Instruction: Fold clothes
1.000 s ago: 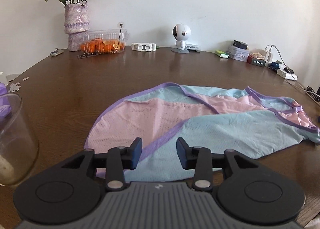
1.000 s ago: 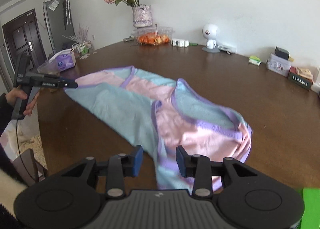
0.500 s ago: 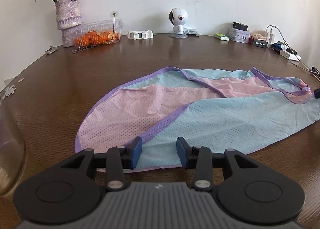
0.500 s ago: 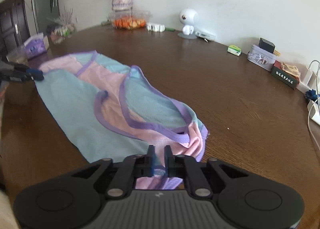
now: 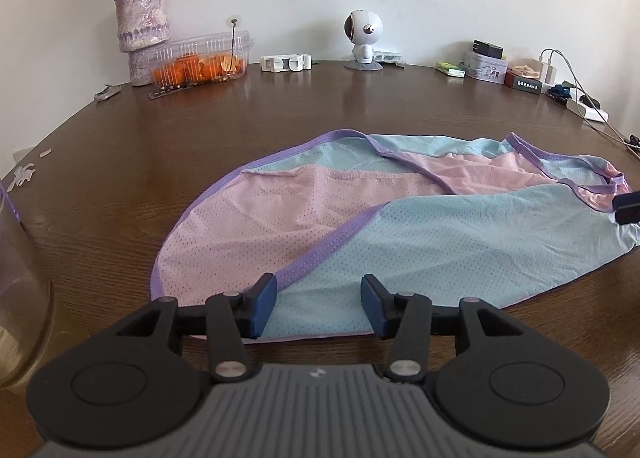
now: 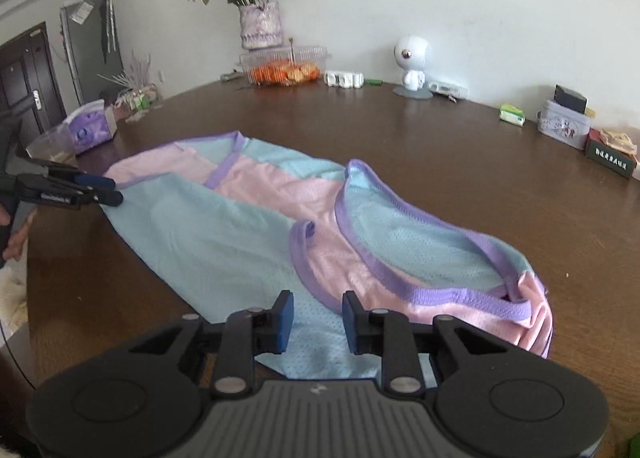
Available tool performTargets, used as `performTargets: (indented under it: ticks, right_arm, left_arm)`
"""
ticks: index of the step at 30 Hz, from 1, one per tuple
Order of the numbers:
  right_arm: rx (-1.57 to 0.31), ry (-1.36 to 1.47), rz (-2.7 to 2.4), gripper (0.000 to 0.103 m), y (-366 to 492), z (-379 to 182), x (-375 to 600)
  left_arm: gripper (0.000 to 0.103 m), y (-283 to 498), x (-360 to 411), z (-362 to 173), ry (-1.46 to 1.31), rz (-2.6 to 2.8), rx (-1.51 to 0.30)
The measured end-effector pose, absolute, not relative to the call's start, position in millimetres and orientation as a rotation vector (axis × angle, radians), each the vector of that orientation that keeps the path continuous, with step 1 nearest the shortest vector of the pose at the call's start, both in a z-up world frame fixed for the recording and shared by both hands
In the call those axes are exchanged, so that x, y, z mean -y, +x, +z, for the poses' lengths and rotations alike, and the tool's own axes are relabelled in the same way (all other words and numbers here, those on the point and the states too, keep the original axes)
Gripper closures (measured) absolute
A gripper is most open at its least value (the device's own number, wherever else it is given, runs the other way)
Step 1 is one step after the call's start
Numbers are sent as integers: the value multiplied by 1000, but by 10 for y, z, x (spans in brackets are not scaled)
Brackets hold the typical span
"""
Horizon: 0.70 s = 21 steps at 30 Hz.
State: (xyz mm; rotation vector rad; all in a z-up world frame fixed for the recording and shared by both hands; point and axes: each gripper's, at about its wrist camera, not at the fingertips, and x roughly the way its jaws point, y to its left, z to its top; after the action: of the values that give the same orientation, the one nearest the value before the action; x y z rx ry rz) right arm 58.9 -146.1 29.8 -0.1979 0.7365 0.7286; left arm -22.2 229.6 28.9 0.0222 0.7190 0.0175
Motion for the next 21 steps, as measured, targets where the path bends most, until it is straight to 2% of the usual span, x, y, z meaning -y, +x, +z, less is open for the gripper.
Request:
performTargets:
  ticks: [15, 18, 20, 21]
  right_arm:
    - [-818, -159, 602, 80, 293, 324, 2040]
    - [-854, -141, 606, 79, 289, 377, 2099]
    - [-817, -82, 657, 78, 359, 514, 2117]
    - [-786, -55, 681, 75, 429, 605, 2089]
  left_arm:
    - [51, -349, -2160, 270, 37, -56, -719]
    - [55, -290, -2139, 443, -12, -48, -719]
    - [51, -178, -2064, 684, -32, -66, -651]
    - [45, -67, -2020, 803, -27, -85, -622]
